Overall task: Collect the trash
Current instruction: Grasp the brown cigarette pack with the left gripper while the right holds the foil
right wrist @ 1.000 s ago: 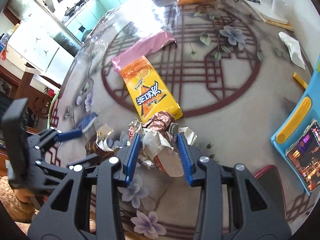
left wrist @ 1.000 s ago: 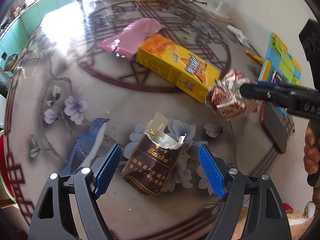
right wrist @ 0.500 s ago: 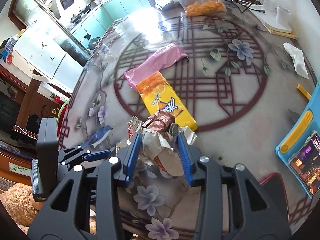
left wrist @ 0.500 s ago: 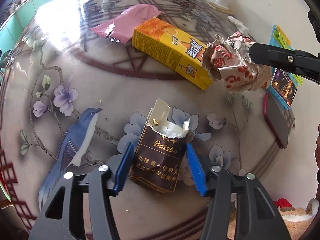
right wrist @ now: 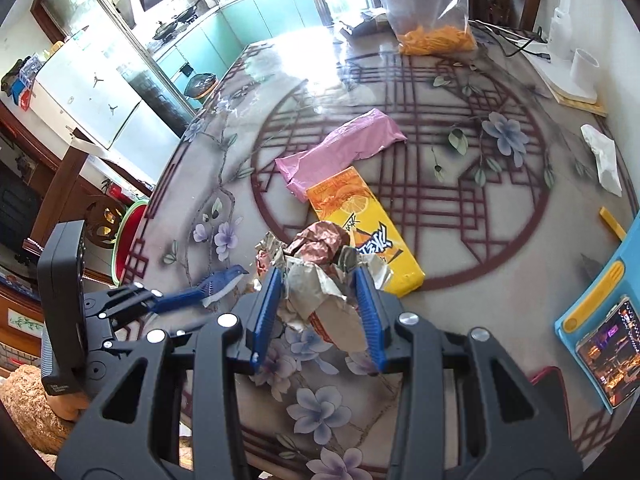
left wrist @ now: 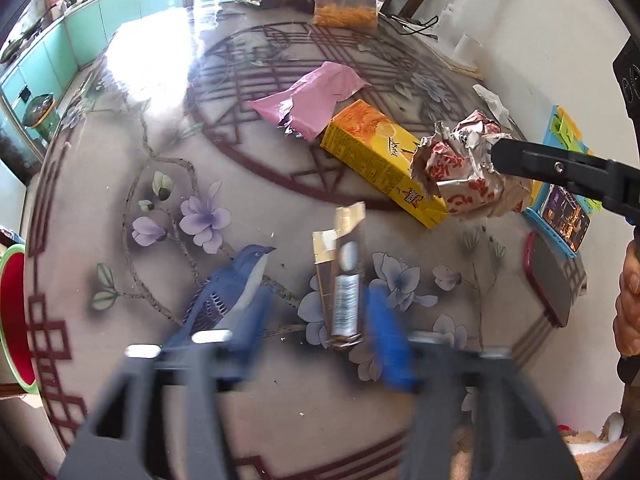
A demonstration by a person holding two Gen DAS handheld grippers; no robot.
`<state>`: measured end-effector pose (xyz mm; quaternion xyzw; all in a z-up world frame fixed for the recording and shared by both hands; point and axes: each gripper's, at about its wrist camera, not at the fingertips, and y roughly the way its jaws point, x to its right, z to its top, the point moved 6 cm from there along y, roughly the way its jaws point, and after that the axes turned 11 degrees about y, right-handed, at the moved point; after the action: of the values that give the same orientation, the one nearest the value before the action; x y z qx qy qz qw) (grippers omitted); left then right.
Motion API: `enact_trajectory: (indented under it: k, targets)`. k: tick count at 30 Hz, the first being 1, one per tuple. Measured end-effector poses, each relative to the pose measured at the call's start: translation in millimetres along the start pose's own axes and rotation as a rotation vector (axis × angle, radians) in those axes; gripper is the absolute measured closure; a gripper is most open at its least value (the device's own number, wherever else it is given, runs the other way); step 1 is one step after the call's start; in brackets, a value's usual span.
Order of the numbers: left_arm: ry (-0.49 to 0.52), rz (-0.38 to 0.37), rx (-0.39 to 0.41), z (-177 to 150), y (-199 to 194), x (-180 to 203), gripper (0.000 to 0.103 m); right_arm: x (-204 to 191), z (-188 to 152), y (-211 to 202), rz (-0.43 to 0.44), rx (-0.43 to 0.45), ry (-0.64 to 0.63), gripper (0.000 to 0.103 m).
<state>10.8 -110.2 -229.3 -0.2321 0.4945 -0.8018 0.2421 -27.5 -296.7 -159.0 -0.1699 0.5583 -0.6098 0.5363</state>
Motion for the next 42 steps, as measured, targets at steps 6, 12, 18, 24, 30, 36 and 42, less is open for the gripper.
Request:
enact_trajectory:
  k: [6,12,18,24,30,36,42]
  targets:
    - [0.071,-0.023,-0.065,-1.3,26.9,17.2,0.034,1.4,-3.3,1.7,-0.015,-0.007,0.012,0.065]
    - [0.096,-0.044,-0.117,-1.2,47.5,27.8,0.083,2.2,-4.3,-6.1,-0.024,0.014,0.021,0.065]
    - [0.076,-0.042,-0.045,9.8,27.1,20.9,0.085,-4.5,-3.6,-16.4,-0.029,0.045,0.01,0.065]
    - [0.026,-0.016,0.039,17.3,-6.8,2.2,0.085,-19.0,-0.7,-17.7,-0.017,0.055,-0.021,0.065]
    - [-0.043,0.019,0.12,16.4,-44.5,-28.8,0.085,-39.1,2.5,-10.6,-0.009,0.049,-0.058,0.065]
    - [-0.075,0.05,0.153,10.5,-64.5,-53.0,0.085,-63.2,2.1,0.4,-0.001,0.034,-0.091,0.065]
    - [-0.102,0.054,0.166,0.7,-76.1,-76.7,0.085,-87.2,-0.8,10.9,0.001,0.022,-0.112,0.065]
